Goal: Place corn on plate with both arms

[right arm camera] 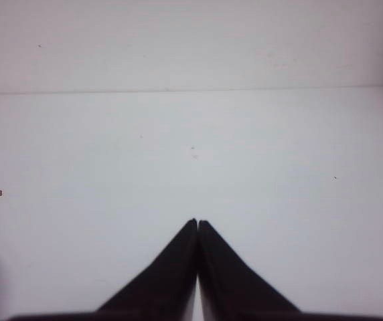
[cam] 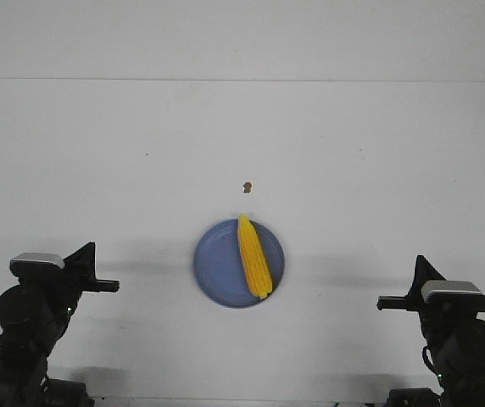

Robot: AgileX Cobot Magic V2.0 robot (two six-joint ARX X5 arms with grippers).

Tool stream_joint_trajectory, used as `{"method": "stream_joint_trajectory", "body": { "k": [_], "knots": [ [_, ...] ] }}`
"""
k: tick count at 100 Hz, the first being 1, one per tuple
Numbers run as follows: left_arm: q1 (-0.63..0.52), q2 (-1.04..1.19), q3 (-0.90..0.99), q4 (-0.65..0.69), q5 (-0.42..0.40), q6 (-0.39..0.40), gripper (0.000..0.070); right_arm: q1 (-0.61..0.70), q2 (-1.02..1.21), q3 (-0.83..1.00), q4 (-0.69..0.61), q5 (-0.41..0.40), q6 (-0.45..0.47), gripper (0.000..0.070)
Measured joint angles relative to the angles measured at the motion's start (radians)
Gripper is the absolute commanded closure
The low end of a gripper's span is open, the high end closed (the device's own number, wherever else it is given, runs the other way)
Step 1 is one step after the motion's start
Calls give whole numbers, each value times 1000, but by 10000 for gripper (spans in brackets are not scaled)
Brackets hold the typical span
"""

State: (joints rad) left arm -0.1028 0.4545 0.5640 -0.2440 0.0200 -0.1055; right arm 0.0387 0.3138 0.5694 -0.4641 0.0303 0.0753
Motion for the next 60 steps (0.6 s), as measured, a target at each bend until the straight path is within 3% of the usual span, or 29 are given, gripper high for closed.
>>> {"method": "stream_joint_trajectory", "body": {
  "k": [30, 60],
  "knots": [
    [0, -96, -18, 85, -3, 13, 686, 0, 0, 0, 0, 0, 0, 697],
    [0, -294, -304, 324, -3, 15, 686, 0, 0, 0, 1, 0, 0, 697]
  ]
}}
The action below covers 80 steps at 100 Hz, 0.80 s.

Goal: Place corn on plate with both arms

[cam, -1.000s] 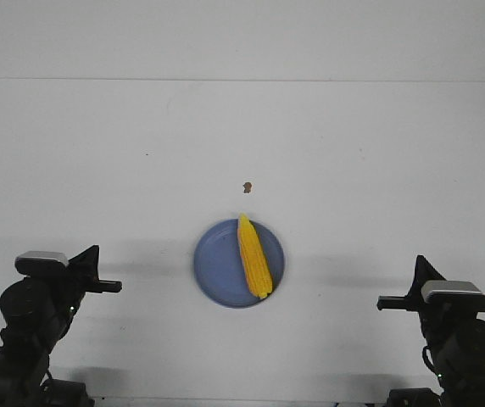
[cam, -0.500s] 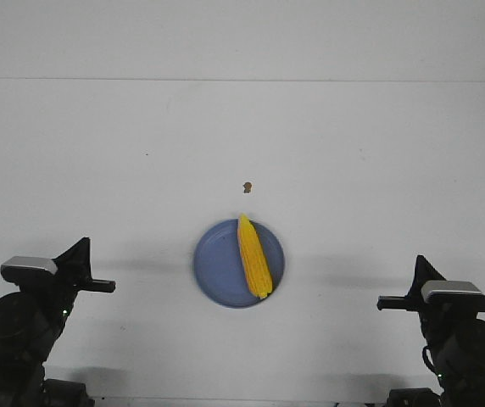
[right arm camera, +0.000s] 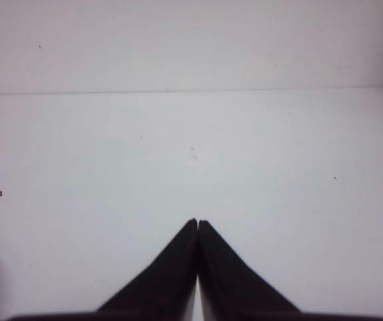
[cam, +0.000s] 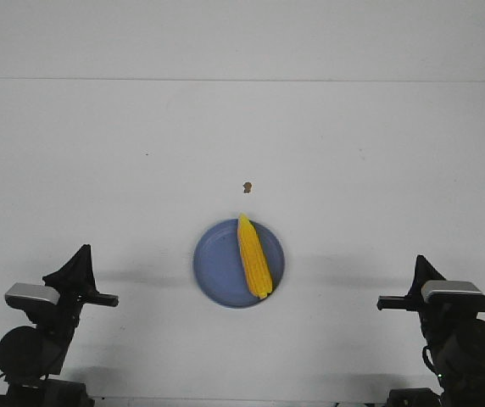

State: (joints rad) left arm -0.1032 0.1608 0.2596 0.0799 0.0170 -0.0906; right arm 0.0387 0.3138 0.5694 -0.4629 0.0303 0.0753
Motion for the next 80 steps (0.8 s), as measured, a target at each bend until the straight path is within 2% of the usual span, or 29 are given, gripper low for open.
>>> {"method": "stream_joint_trajectory", "body": {
  "k": [19, 34, 80],
  "knots": [
    [0, -156, -127, 5, 0, -2, 686, 0, 0, 0, 0, 0, 0, 697],
    [0, -155, -151, -4, 0, -2, 686, 0, 0, 0, 1, 0, 0, 697],
    [0, -157, -226, 96, 0, -5, 686, 0, 0, 0, 1, 0, 0, 698]
  ]
}}
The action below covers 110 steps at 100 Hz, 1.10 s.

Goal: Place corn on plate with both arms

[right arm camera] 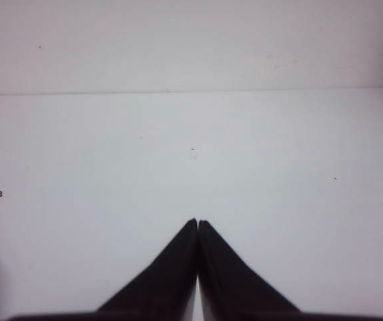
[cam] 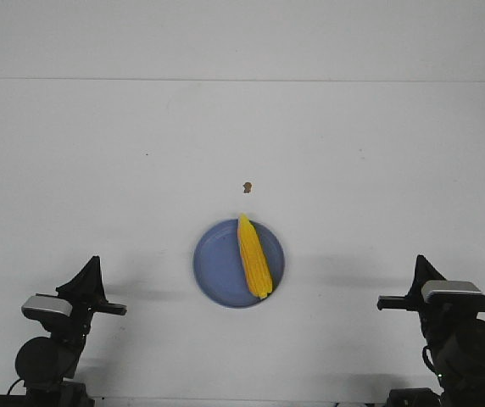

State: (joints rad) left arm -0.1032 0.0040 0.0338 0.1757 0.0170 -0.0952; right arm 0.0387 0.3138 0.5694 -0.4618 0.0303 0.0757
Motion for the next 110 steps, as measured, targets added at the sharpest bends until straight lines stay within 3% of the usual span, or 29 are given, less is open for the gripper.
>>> {"method": "stream_joint_trajectory", "body": {
  "k": [93, 110],
  "knots": [
    [0, 0, 0, -3, 0, 0, 685, 0, 0, 0, 1, 0, 0, 697],
    [0, 0, 0, -3, 0, 0, 685, 0, -31, -9, 46, 77, -29, 698]
  ]
}}
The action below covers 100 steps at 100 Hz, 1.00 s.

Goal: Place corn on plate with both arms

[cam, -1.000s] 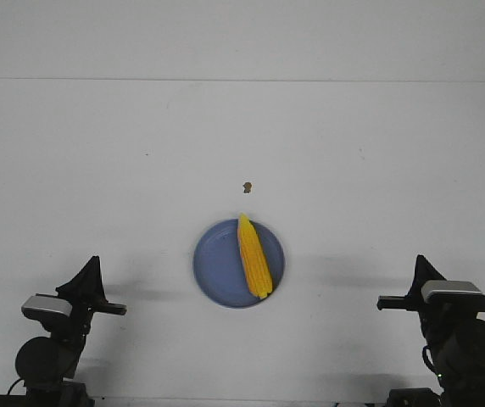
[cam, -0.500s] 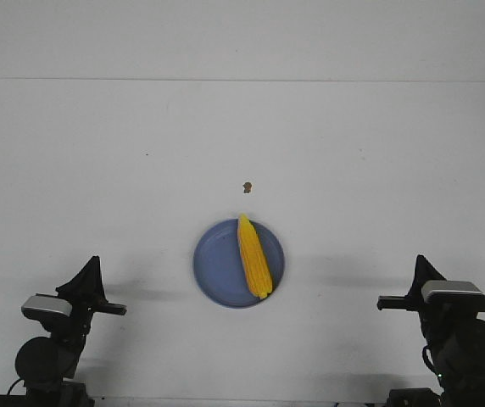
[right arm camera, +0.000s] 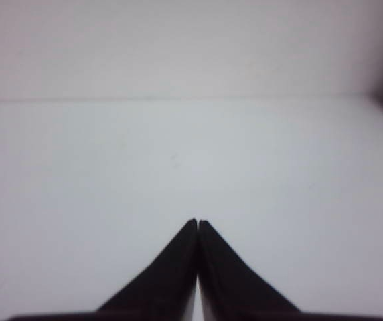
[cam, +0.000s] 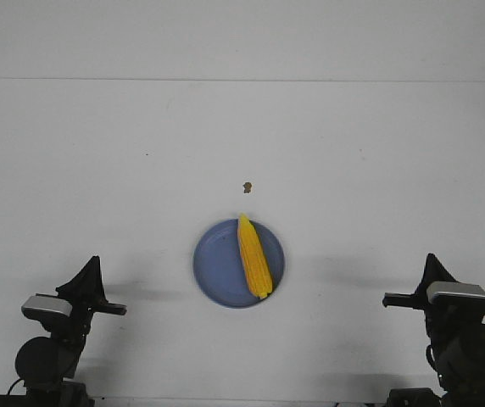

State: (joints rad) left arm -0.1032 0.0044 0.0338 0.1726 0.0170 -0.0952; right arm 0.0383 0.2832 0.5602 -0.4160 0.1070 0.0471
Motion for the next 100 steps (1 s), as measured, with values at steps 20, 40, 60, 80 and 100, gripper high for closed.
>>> {"method": "stream_joint_trajectory", "body": {
  "k": [20, 40, 60, 80, 100],
  "knots": [
    [0, 0, 0, 0, 0, 0, 685, 0, -113, -123, 116, 0, -7, 697],
    [0, 0, 0, 0, 0, 0, 686, 0, -223, -290, 252, -1, -7, 698],
    [0, 0, 0, 0, 0, 0, 686, 0, -283, -408, 362, -12, -6, 697],
    [0, 0, 0, 0, 0, 0, 685, 1, -282, -486, 435, -63, -5, 697],
    [0, 0, 0, 0, 0, 0, 685, 1, -282, -545, 519, -80, 3, 698]
  ]
}}
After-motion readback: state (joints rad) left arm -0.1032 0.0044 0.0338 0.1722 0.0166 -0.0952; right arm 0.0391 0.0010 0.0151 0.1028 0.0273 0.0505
